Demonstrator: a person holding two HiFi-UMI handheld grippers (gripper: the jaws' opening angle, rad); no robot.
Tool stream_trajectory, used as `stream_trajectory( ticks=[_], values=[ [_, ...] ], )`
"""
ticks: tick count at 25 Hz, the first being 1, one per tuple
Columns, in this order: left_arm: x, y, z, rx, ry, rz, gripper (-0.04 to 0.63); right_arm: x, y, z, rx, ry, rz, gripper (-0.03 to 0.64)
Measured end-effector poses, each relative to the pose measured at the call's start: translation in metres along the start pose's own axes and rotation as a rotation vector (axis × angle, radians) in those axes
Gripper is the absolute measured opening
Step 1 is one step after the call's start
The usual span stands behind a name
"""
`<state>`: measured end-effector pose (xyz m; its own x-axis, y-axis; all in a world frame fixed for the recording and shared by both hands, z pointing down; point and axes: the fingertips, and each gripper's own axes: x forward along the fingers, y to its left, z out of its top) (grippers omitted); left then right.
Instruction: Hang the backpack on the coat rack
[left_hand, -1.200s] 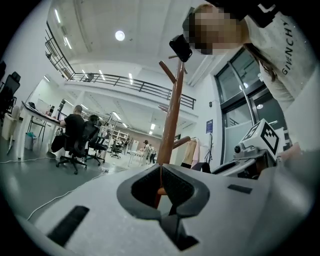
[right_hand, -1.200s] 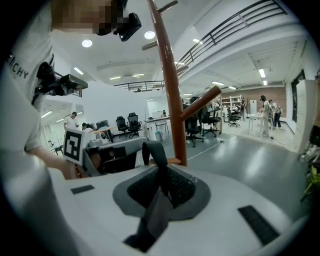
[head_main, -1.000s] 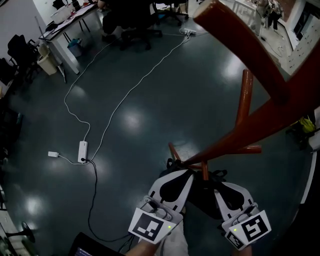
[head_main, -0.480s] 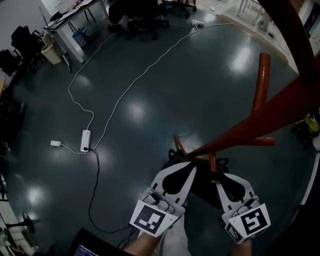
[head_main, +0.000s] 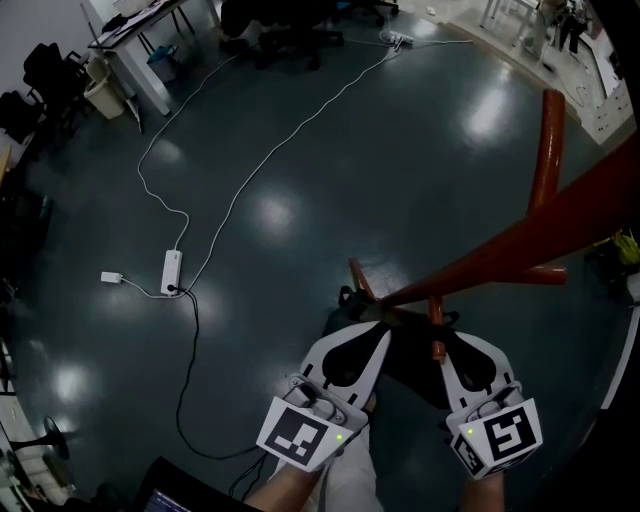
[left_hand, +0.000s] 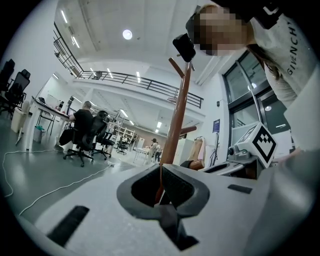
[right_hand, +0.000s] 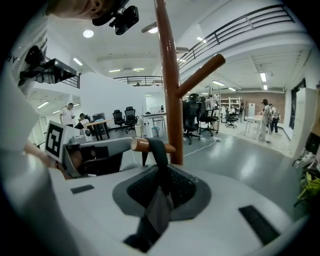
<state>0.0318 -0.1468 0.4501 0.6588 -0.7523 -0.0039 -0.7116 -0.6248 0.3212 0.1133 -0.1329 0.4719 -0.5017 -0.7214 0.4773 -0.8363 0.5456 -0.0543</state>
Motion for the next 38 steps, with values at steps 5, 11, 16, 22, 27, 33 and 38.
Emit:
stream_trajectory(
  ticks=[5, 11, 16, 22, 27, 33, 38],
  values=[
    [-0.004, 0.001, -0.003, -0.012, 0.000, 0.006, 0.020, 0.003, -0.003, -0.005, 0.006, 0.005, -0.026, 0.046],
    [-0.005, 0.002, -0.005, -0.009, -0.003, 0.006, 0.020, 0.010, -0.007, -0.009, 0.014, 0.015, -0.070, 0.046],
    [-0.006, -0.002, -0.010, -0.016, 0.003, 0.005, 0.020, 0.000, -0.012, -0.006, 0.022, -0.027, -0.115, 0.046],
    [-0.001, -0.012, -0.007, -0.007, 0.017, 0.001, 0.020, -0.012, -0.010, -0.012, 0.100, -0.026, -0.056, 0.047],
    [0.006, -0.023, 0.003, -0.005, 0.020, -0.010, 0.020, -0.027, 0.004, -0.013, 0.119, 0.000, 0.022, 0.046],
    [0.000, -0.023, 0.019, -0.018, 0.009, -0.006, 0.020, -0.042, 0.049, -0.019, 0.063, 0.069, 0.155, 0.044],
    [-0.014, -0.029, 0.051, -0.019, -0.009, -0.003, 0.020, -0.065, 0.068, -0.003, 0.041, 0.077, 0.181, 0.043]
  ],
)
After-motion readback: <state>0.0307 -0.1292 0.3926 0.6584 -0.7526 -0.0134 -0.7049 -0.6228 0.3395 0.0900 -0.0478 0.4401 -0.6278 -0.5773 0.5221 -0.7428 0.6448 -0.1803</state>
